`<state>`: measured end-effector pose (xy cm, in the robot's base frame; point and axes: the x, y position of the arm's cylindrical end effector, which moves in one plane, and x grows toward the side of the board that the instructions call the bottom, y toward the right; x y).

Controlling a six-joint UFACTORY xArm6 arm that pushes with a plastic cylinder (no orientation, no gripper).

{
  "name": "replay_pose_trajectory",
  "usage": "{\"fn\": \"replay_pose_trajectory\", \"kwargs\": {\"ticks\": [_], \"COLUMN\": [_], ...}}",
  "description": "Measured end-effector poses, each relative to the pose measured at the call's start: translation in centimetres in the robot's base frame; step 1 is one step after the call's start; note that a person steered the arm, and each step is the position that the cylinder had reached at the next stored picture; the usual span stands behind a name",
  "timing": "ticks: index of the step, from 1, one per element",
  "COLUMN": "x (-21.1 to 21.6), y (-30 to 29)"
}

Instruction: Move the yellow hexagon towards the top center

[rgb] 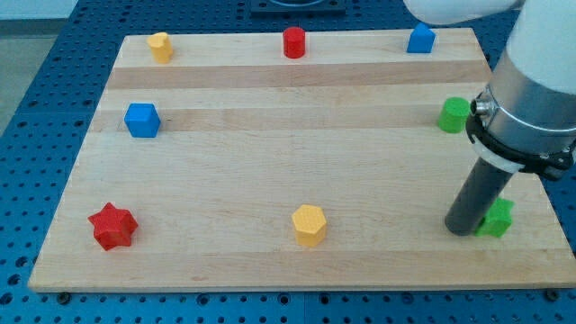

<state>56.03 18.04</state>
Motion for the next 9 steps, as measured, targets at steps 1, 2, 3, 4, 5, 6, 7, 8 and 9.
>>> {"fn": "replay_pose_trajectory", "kwargs": {"ticks": [1,2,3,4,5,6,7,8,9], "x": [0.1,2.1,4.7,5.3,5.3,5.3,4.8,3.3,1.9], "y": [-0.2,-2.0,-5.8,-11.7,-15.3,-15.3,-16.1,-16.8,-16.9]}}
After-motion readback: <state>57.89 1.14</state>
